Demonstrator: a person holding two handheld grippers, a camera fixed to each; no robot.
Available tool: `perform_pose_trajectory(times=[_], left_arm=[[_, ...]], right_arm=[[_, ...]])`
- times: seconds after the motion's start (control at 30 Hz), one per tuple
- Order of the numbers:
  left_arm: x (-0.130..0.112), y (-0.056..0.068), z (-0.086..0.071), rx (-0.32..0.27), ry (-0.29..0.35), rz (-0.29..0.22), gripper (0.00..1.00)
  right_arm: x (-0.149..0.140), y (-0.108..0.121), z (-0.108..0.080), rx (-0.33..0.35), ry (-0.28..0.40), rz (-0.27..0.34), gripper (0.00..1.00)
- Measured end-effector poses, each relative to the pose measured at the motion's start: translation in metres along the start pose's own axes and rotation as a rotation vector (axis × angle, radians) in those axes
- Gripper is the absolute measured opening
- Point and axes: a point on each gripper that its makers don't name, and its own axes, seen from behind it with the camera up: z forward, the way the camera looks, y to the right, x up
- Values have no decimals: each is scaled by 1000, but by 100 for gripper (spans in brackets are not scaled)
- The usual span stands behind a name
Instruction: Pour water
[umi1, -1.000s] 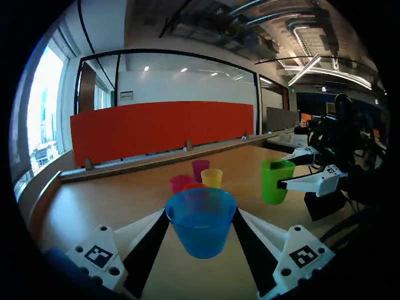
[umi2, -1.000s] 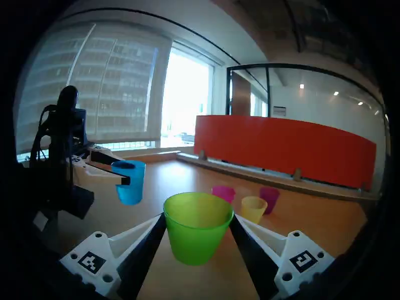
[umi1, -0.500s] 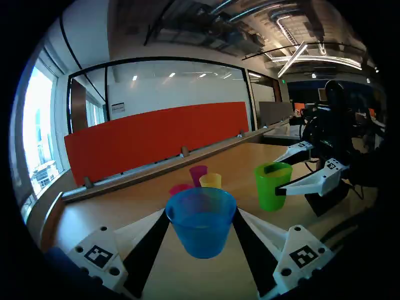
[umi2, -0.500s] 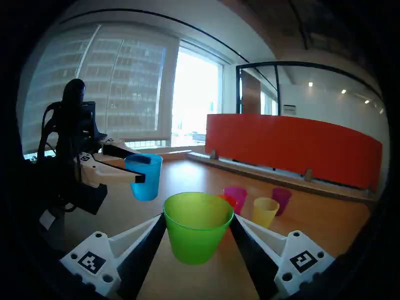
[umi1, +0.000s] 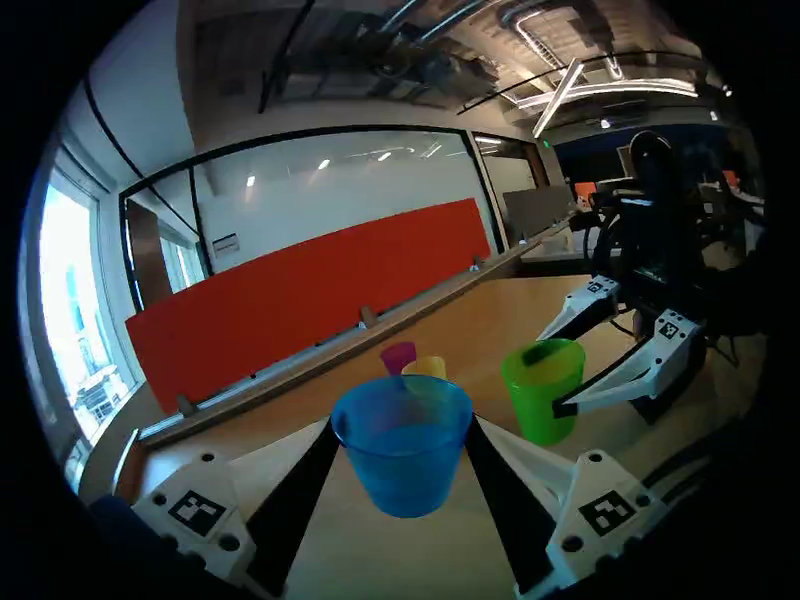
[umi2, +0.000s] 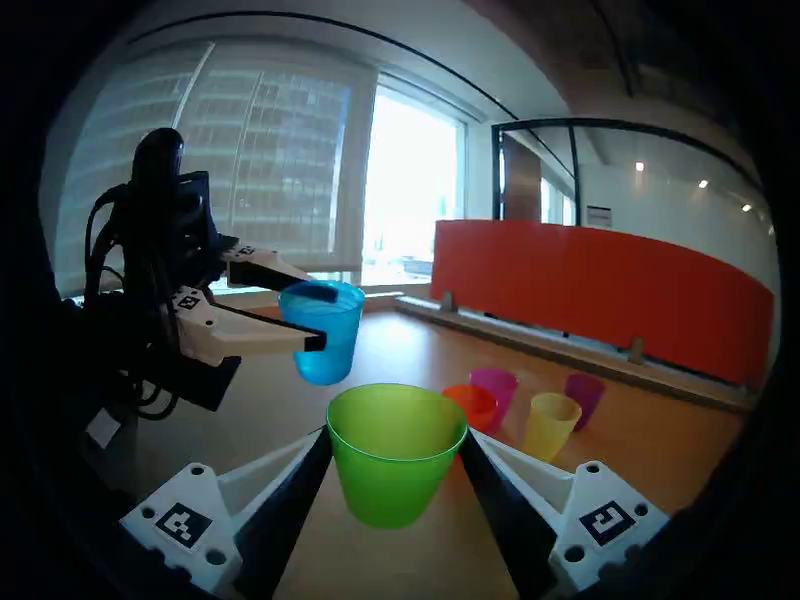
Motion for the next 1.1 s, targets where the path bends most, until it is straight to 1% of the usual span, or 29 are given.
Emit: perform_pose_trajectory(times=[0.3, 0.47, 0.73, 0.97, 1.1], left_arm=[[9, 5, 2, -9, 18, 93, 87], [13, 6, 2, -12, 20, 139, 87], [20, 8, 0, -10, 21, 234, 87], [25, 14, 2, -24, 24, 268, 87], [28, 15, 2, -26, 27, 301, 87]], right_arm=[[-6, -10, 5, 40, -25, -10, 93], [-6, -16, 7, 56, -29, -13, 93], [-6, -21, 9, 73, -30, -11, 93], [-6, -26, 10, 84, -33, -15, 93], [-7, -26, 10, 84, -35, -18, 92]])
